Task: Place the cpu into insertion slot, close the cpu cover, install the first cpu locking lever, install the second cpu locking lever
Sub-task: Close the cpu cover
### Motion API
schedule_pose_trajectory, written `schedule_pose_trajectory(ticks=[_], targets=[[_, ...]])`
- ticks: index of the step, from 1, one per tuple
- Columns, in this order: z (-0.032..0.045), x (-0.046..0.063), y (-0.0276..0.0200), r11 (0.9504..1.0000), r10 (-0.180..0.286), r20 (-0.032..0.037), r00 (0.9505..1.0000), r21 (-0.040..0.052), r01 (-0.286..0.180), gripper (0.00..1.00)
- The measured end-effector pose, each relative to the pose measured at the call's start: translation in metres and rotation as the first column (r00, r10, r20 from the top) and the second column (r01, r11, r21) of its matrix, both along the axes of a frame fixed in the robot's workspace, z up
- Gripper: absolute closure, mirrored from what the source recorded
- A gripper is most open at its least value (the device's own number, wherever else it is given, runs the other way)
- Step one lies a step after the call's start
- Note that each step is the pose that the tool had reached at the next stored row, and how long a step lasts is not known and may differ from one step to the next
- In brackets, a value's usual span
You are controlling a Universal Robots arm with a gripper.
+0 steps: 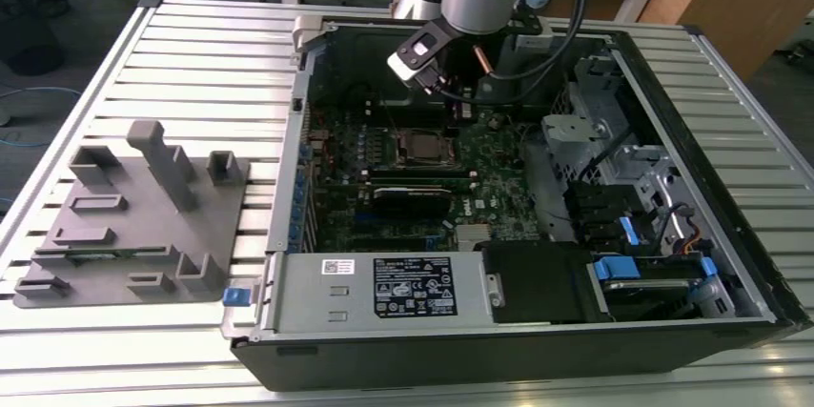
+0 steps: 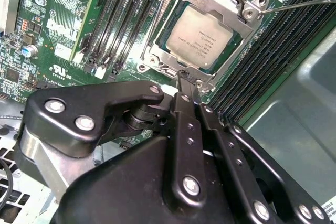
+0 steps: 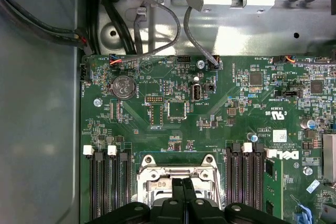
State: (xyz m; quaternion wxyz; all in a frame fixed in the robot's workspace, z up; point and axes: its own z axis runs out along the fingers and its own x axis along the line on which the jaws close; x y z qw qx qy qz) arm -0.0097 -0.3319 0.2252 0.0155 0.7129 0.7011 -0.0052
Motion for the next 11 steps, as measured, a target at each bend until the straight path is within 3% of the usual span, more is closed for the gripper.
schedule_pose_trajectory(ticks=[11], targets=[[-0.0013, -0.0036, 0.0000, 1.0000, 0.000, 0.0000, 1.0000, 0.0000, 0.000, 0.89]])
